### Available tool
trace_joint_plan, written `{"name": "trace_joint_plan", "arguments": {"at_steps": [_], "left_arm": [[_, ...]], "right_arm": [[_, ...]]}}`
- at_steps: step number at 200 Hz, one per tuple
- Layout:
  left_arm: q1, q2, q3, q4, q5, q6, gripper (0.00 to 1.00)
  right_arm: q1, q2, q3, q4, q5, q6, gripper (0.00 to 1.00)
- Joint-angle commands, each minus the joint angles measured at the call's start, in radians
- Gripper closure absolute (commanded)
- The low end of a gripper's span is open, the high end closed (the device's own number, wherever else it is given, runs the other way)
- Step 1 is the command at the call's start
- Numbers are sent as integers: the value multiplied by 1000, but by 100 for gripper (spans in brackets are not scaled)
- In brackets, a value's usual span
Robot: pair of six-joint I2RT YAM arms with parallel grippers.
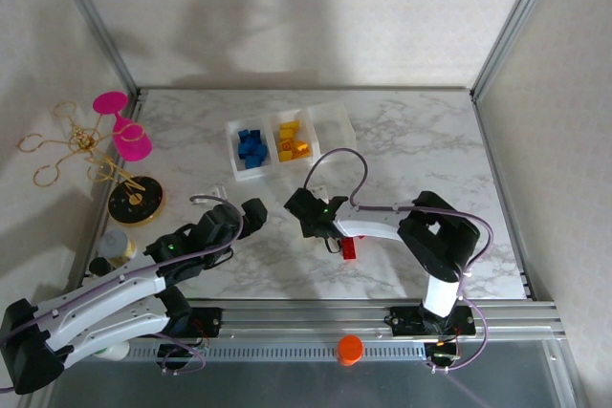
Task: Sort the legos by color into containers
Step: Pick up the lego from the center of the table, then place the lego in the container.
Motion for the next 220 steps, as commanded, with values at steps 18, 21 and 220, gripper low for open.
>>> {"name": "trace_joint_plan", "arguments": {"at_steps": [18, 21, 220], "left_arm": [[-6, -19, -8, -40, -41, -28, 0], [-6, -19, -8, -40, -42, -28, 0], [63, 356, 253, 134, 129, 141, 0]], "right_arm": [[8, 23, 30, 16, 4, -12, 57], [9, 21, 31, 15, 4, -14, 58], [-451, 125, 421, 168, -59, -299, 59]]}}
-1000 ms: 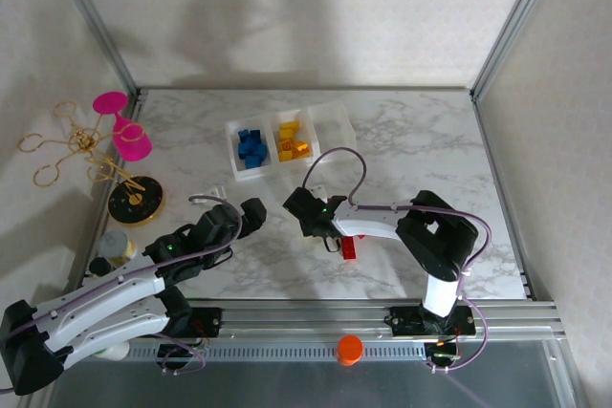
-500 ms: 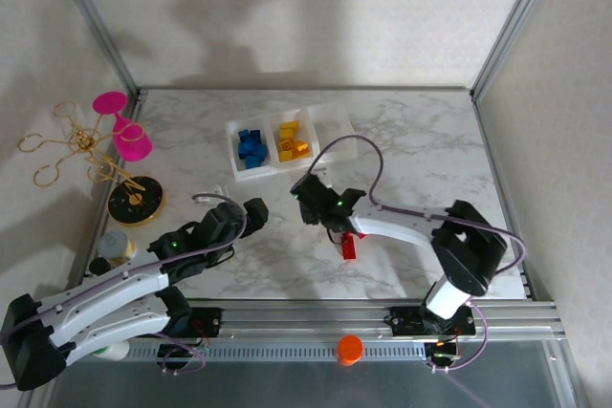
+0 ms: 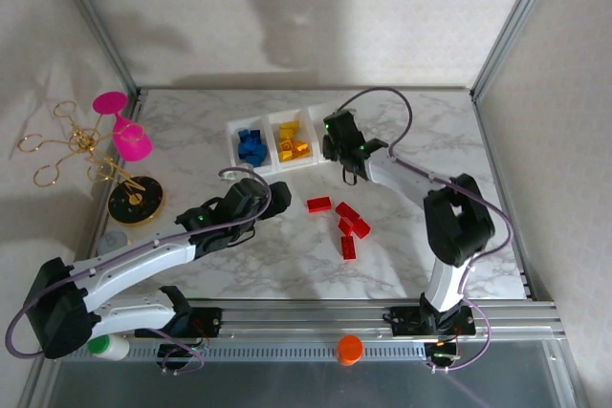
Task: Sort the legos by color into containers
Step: Place the lego in the container.
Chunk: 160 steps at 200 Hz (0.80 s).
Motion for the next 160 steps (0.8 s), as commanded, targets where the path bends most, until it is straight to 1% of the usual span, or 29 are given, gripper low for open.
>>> {"name": "trace_joint_plan", "arguments": {"at_steps": [1, 24, 50, 64, 83, 92, 109, 160], "left_arm": [[33, 20, 33, 39, 38, 38, 0], [68, 33, 33, 53, 57, 53, 0], [93, 48, 39, 56, 64, 69, 0], [104, 54, 39, 56, 68, 75, 0], [113, 55, 39, 58, 75, 79, 0], [114, 53, 40, 60, 76, 83, 0], [114, 50, 46, 55, 76, 87, 0], [115, 16, 46, 47, 86, 83, 0]], "right_arm": [[-38, 89, 92, 25, -7, -59, 59], [-59, 183, 196, 28, -30, -97, 57], [-70, 270, 294, 14, -21, -126, 56], [-73, 303, 332, 7, -22, -129, 52], [-73, 324, 361, -4, -20, -130, 49], [-73, 322, 367, -6, -21, -133, 47], [-73, 311, 367, -7, -24, -135, 46], [-72, 205, 311, -2, -47, -144, 38]]}}
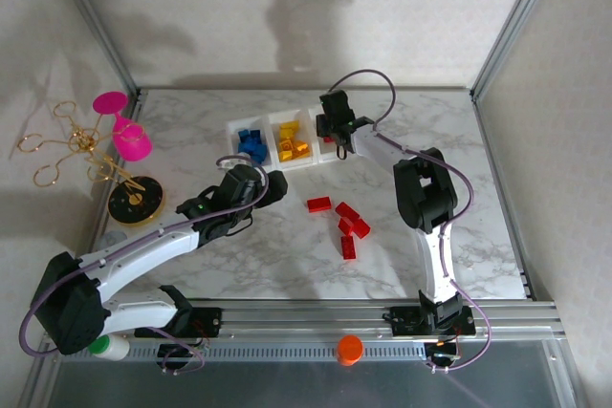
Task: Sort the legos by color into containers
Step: Place the lego in the container.
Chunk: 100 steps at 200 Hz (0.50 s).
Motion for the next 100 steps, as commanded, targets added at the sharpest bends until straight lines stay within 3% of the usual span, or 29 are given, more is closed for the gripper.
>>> {"name": "trace_joint_plan", "arguments": {"at_steps": [1, 52, 100], "left_arm": [[7, -32, 28, -3, 17, 16, 0], [-31, -118, -18, -26, 26, -34, 0], [-89, -223, -115, -70, 23, -86, 0]], "right_arm": [[-4, -99, -19, -7, -21, -13, 38], [41, -286, -218, -22, -79, 47, 35], [118, -462, -477, -73, -111, 247, 32]]}}
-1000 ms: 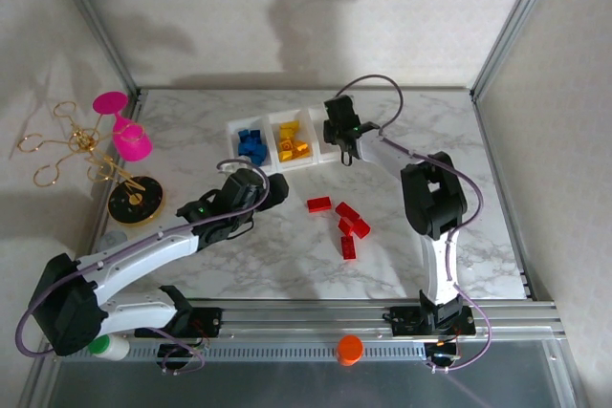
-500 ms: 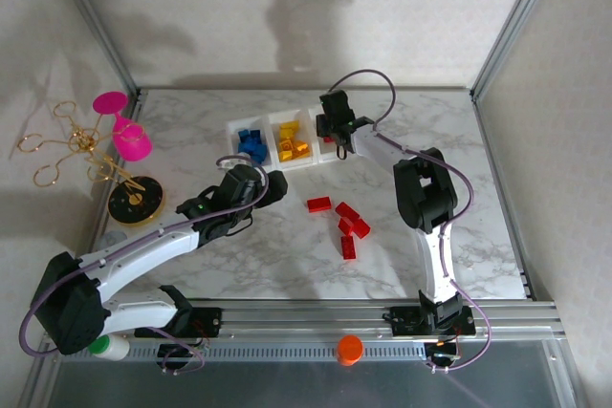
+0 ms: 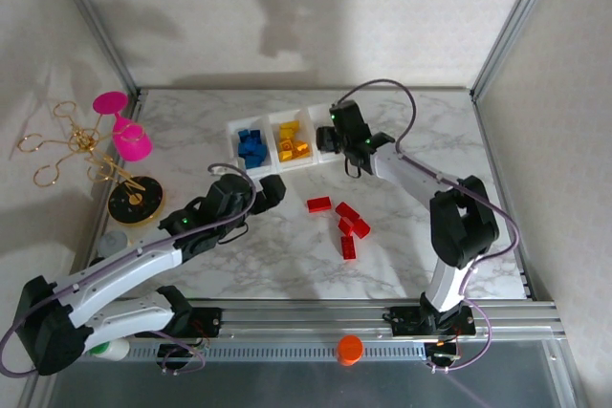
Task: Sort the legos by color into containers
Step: Place the lego in the container, then pick up the lego from the center of the table.
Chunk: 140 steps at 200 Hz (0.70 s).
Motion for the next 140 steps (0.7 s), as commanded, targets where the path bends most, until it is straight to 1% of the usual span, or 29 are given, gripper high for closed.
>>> {"name": "trace_joint_plan", "arguments": {"at_steps": [1, 20, 24, 41, 72, 110, 140], "left_arm": [[-26, -45, -53, -54, 4, -39, 0], [-35, -82, -83, -79, 14, -49, 0], [-36, -88, -88, -84, 16, -49, 0], [-40, -115, -109, -113, 9, -53, 0], [-42, -174, -142, -136, 3, -54, 0], [-42, -198, -157, -158, 3, -62, 0], [-42, -201, -161, -171, -6, -60, 0]], "right_arm": [[46, -71, -116, -49, -25, 141, 32], [94, -127, -199, -58, -14, 211, 31], [127, -137, -208, -63, -11, 226, 30], [188, -167, -260, -73, 21, 300, 30], [278, -166, -334, -47, 16, 438, 28], [333, -86, -352, -10, 13, 519, 27], [333, -11, -318, -8, 24, 505, 24]]}}
